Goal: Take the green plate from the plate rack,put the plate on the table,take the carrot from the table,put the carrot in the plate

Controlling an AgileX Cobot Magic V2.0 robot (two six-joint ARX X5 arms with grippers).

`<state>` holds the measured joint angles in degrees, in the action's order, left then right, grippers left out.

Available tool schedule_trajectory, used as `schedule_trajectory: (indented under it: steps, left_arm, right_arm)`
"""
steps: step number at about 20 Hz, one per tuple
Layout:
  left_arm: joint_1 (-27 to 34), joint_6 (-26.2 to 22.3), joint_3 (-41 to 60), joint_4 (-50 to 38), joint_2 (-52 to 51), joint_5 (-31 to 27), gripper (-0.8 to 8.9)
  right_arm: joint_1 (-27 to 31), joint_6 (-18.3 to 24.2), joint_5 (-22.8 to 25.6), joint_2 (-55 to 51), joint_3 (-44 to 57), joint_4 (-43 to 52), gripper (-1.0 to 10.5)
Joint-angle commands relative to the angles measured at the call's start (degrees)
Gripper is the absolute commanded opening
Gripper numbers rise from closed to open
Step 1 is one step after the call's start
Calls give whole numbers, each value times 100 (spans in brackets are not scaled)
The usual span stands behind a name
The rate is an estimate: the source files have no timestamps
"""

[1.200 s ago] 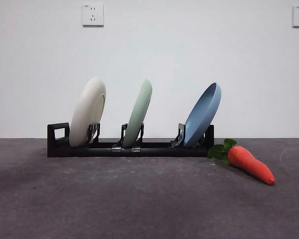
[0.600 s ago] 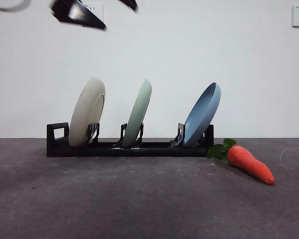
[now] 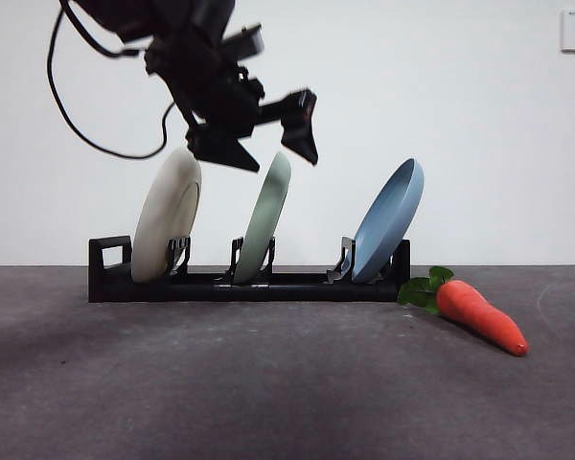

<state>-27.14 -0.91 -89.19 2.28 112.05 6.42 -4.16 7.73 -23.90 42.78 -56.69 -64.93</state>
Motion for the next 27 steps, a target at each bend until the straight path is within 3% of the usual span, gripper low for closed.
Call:
schedule_trajectory:
  steps: [1,3,7,12,15,21,27]
  left_arm:
    - [-20,-61,-13,-103,177,-26,593]
    - [-20,-61,-13,-94,264,-39,586]
    - [-20,-61,-13,-92,284,-24,166]
    - [-20,-59,-13,66,284,48,-11]
    - [-20,-44,-13,74,284,313,-8]
    - [-13,118,-13,72,247,317,-8]
    - [-11,284,-20,-96,-313,503,-8]
  right_arm:
    - [-15,-37,0,-2,-9,52,659]
    - [-15,-37,0,-2,-9,98,658]
    - [-15,-37,-2,-2,-9,168,658]
    - [-15,-37,-2,-2,-9,166,658]
    - [-15,-39,-4,-2,-9,166,658]
    - [-15,-39,-7,-4,-9,166,658]
    - [-15,-39,-7,-4,-9,168,658]
